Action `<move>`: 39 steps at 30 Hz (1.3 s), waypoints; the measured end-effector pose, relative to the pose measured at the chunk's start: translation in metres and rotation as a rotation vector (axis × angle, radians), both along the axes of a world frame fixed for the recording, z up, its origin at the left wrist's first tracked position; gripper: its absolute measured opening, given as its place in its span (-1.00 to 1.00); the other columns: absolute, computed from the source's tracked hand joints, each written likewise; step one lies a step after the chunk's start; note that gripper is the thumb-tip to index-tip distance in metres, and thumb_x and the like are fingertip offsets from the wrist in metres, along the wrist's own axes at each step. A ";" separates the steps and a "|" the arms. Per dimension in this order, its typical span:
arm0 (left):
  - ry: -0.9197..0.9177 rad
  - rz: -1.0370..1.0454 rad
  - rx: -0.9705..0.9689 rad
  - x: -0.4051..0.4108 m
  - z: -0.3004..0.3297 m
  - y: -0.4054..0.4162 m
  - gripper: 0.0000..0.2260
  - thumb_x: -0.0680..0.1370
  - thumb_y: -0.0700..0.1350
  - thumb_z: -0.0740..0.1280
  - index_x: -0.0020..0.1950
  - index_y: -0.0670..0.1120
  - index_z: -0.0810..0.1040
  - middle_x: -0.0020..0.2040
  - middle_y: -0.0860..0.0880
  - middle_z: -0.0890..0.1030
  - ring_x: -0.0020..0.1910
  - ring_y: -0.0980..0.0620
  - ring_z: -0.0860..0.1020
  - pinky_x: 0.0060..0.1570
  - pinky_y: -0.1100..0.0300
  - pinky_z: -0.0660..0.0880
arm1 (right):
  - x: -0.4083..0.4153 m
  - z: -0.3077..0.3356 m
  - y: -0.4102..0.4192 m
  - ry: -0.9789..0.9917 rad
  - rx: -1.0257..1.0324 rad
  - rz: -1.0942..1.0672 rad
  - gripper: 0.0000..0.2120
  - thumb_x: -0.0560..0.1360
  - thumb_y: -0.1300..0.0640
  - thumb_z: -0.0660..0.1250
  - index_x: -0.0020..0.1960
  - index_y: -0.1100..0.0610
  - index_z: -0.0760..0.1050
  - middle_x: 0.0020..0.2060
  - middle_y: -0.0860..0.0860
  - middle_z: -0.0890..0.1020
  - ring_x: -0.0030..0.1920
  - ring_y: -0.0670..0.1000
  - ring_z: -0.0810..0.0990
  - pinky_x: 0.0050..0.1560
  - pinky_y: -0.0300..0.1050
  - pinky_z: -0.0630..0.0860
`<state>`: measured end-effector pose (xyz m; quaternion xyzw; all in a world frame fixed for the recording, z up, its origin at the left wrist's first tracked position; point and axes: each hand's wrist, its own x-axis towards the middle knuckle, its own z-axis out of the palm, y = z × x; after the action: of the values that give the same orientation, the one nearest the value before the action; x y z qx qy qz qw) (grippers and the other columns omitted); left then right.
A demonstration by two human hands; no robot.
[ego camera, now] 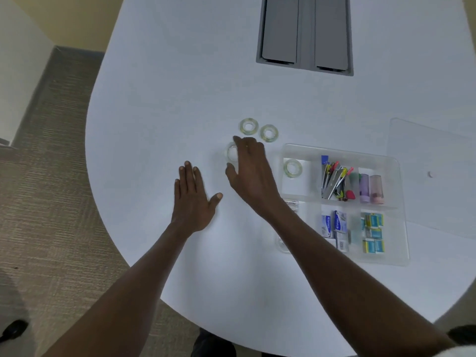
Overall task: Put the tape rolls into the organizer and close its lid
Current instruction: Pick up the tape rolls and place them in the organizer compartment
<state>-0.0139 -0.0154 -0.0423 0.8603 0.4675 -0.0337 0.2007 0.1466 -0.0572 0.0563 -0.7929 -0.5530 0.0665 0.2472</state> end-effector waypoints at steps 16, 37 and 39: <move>0.051 0.009 -0.037 0.003 0.007 0.000 -0.20 0.58 0.24 0.05 0.54 -0.28 -0.18 0.56 -0.26 -0.24 0.56 -0.20 -0.24 0.51 -0.12 -0.12 | 0.090 0.015 -0.084 0.082 -0.322 -0.399 -0.57 0.35 0.13 0.44 0.16 0.27 0.50 0.06 0.20 0.54 0.07 0.20 0.54 0.06 0.00 0.47; 0.030 0.003 -0.015 0.000 0.001 0.001 -0.18 0.54 0.31 -0.07 0.55 -0.27 -0.16 0.57 -0.25 -0.22 0.56 -0.21 -0.22 0.51 -0.12 -0.12 | 0.082 0.005 -0.052 0.010 -0.670 -0.297 -0.83 0.35 0.29 0.40 -0.27 0.20 0.39 -0.23 0.19 0.61 -0.14 0.23 0.63 -0.25 -0.15 0.34; 0.027 0.004 -0.018 0.000 0.001 0.000 -0.18 0.54 0.32 -0.07 0.55 -0.26 -0.17 0.57 -0.25 -0.22 0.56 -0.20 -0.22 0.51 -0.12 -0.12 | 0.081 0.003 -0.051 0.013 -0.669 -0.304 -0.81 0.36 0.33 0.33 -0.32 0.19 0.33 -0.25 0.18 0.58 -0.13 0.25 0.62 -0.24 -0.13 0.35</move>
<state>-0.0141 -0.0150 -0.0412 0.8569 0.4717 -0.0492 0.2022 0.2279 -0.1080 0.0593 -0.9026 -0.3748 0.2111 -0.0149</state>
